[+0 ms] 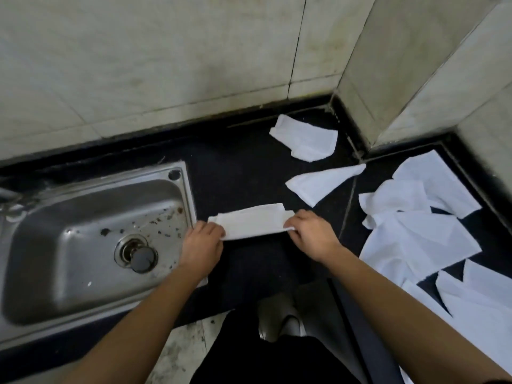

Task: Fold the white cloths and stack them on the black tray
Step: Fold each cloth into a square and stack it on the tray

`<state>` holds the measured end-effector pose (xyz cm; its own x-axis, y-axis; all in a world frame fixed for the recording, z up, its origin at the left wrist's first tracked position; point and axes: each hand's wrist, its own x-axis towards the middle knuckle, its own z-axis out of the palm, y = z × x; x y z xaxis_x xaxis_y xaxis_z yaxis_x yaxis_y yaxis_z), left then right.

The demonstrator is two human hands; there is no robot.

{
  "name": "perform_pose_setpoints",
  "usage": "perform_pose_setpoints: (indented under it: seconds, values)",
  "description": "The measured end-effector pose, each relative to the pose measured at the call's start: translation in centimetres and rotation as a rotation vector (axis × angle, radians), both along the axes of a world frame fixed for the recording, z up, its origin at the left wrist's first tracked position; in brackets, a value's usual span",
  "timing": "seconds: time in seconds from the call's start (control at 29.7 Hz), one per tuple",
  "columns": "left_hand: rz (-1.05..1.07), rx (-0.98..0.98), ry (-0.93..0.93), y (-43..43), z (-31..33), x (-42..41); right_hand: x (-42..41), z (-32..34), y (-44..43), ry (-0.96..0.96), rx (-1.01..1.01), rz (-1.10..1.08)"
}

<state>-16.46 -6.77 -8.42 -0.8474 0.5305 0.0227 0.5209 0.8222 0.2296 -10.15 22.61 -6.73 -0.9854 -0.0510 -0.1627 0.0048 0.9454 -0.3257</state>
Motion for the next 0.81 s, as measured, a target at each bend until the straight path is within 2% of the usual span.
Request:
perform_pose_setpoints:
  seconds: [0.07,0.1,0.24,0.37,0.47,0.54,0.71,0.81]
  values:
    - [-0.067,-0.151,-0.118,-1.0,-2.8,3.1,2.8,-2.3,-0.7,-0.173,0.048,0.09]
    - [-0.079,-0.167,-0.14,-1.2,-3.6,4.2,3.7,-3.1,-0.9,-0.193,0.041,0.1]
    - [0.026,-0.102,-0.128,-0.7,-4.2,4.1,3.8,-4.2,-1.1,-0.127,-0.001,-0.039]
    - [0.221,-0.045,-0.24,0.9,-3.7,1.5,1.6,-4.4,-1.0,-0.168,0.013,-0.131]
    - [0.192,-0.199,-0.301,1.9,-3.5,-0.2,0.5,-4.6,-0.9,-0.219,0.065,-0.171]
    - [0.155,-0.287,-0.28,2.0,-3.6,-0.9,-0.1,-4.6,-0.8,-0.219,0.086,-0.18]
    - [0.183,-0.128,-0.178,1.5,-3.9,-1.4,-1.4,-3.4,-0.3,-0.219,0.071,-0.179]
    - [0.195,0.014,-0.129,1.1,-2.5,-2.7,-2.9,-1.1,-0.1,-0.138,0.047,-0.153]
